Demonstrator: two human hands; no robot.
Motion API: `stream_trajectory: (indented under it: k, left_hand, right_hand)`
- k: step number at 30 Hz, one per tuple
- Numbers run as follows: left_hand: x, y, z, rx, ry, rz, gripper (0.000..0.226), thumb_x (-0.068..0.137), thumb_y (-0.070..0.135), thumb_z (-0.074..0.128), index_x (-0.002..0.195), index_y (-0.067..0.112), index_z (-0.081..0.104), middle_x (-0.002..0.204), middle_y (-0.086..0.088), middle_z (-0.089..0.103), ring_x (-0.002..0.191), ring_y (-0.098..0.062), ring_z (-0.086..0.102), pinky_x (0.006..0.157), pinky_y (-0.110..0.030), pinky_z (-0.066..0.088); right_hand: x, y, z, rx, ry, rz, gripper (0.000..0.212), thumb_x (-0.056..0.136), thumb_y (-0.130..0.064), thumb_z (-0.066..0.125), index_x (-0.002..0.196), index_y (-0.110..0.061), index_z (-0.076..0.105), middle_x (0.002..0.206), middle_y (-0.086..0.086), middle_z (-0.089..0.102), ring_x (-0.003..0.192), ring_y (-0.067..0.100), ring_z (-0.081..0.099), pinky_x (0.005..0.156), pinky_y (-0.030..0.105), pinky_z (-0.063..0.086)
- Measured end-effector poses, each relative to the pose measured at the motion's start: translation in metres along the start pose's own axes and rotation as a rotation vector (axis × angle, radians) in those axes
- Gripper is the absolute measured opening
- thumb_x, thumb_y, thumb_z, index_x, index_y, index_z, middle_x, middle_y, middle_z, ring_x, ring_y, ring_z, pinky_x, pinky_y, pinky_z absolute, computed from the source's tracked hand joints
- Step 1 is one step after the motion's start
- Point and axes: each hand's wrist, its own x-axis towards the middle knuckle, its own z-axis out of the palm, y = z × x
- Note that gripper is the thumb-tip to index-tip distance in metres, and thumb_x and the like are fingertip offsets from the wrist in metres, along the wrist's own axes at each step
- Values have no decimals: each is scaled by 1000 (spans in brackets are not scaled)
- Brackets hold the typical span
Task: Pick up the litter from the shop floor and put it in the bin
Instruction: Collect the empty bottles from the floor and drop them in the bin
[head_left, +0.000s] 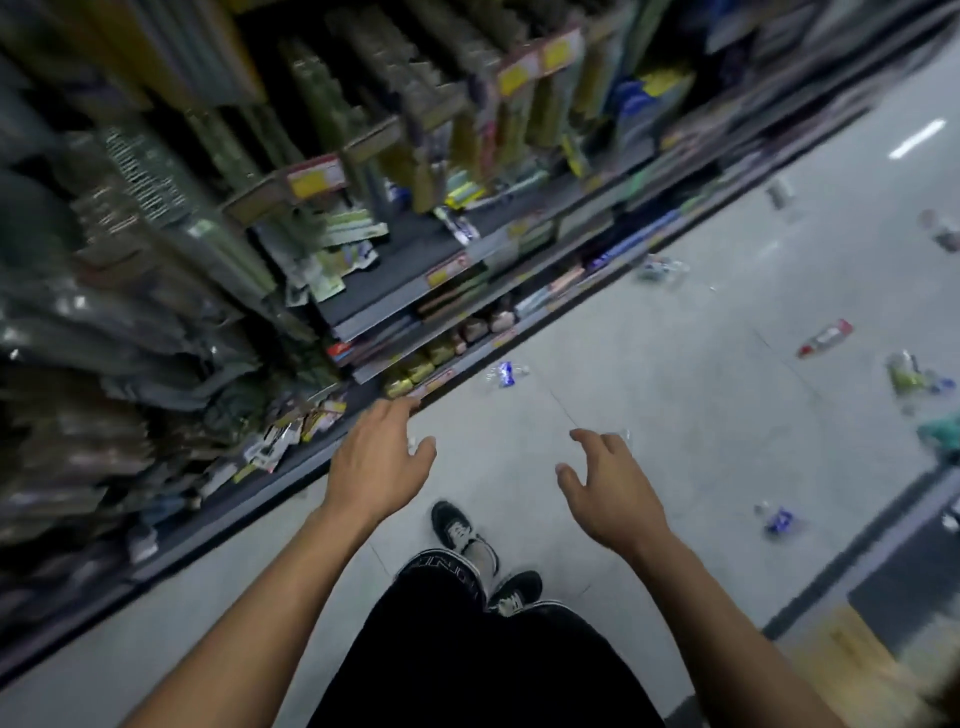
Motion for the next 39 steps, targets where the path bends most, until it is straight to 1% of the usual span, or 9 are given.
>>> stream_trajectory:
  k: [2, 8, 13, 17, 22, 26, 31, 36, 39]
  left_hand:
    - [9, -15, -5, -15, 11, -59, 51, 94, 40, 59, 141, 21, 51, 133, -2, 57, 124, -24, 52, 93, -39, 47]
    - [40, -49, -8, -46, -1, -162, 52, 95, 38, 60, 142, 19, 50, 134, -4, 57, 124, -24, 52, 95, -37, 45]
    - [73, -60, 17, -62, -52, -227, 53, 94, 41, 59, 143, 23, 49, 138, -1, 55, 127, -24, 51, 98, -40, 48]
    - [107, -68, 62, -65, -81, -301, 53, 94, 40, 59, 143, 24, 49, 137, 0, 57, 126, -23, 51, 99, -39, 47]
    - [165, -92, 160, -90, -128, -390, 53, 94, 37, 61, 143, 23, 49, 138, -2, 56, 126, -24, 52, 101, -41, 49]
    - [220, -124, 265, -90, -178, -393, 53, 94, 37, 60, 144, 22, 49, 138, -2, 55, 128, -23, 50, 101, -41, 48]
    - [296, -185, 408, -68, -194, -380, 55, 93, 38, 62, 144, 21, 50, 139, -5, 56, 129, -26, 50, 102, -42, 48]
    - [369, -248, 536, -35, -150, -351, 53, 92, 35, 63, 141, 19, 53, 135, -6, 57, 126, -28, 51, 100, -42, 49]
    - [405, -287, 598, 26, -109, -342, 52, 89, 31, 66, 138, 16, 56, 135, -8, 55, 126, -29, 48, 100, -45, 48]
  right_hand:
    - [28, -19, -1, -35, -14, -48, 51, 99, -38, 51, 146, -19, 42, 145, 8, 44, 123, 26, 52, 96, 40, 45]
    - [98, -59, 4, -117, -95, -137, 53, 99, -37, 54, 146, -17, 43, 142, 10, 46, 120, 28, 56, 94, 36, 45]
    - [155, -55, 15, -174, -153, -171, 53, 98, -37, 55, 146, -17, 44, 139, 11, 49, 118, 28, 58, 92, 37, 48]
    - [212, -32, 41, -225, -245, -192, 52, 98, -36, 54, 146, -18, 44, 141, 11, 48, 119, 27, 58, 93, 37, 49]
    - [305, 20, 109, -338, -377, -229, 53, 99, -37, 52, 148, -20, 40, 141, 11, 48, 120, 30, 55, 93, 39, 50]
    - [387, 72, 184, -404, -412, -284, 54, 98, -39, 51, 148, -21, 40, 139, 11, 48, 125, 30, 50, 96, 44, 51]
    - [497, 137, 292, -430, -387, -331, 55, 97, -40, 53, 147, -20, 41, 140, 12, 48, 125, 31, 51, 98, 45, 50]
    - [602, 193, 394, -471, -393, -411, 56, 96, -39, 58, 144, -15, 43, 138, 17, 51, 121, 36, 53, 98, 44, 49]
    - [662, 219, 441, -515, -325, -451, 61, 95, -38, 60, 147, -13, 40, 142, 18, 48, 125, 38, 49, 100, 46, 47]
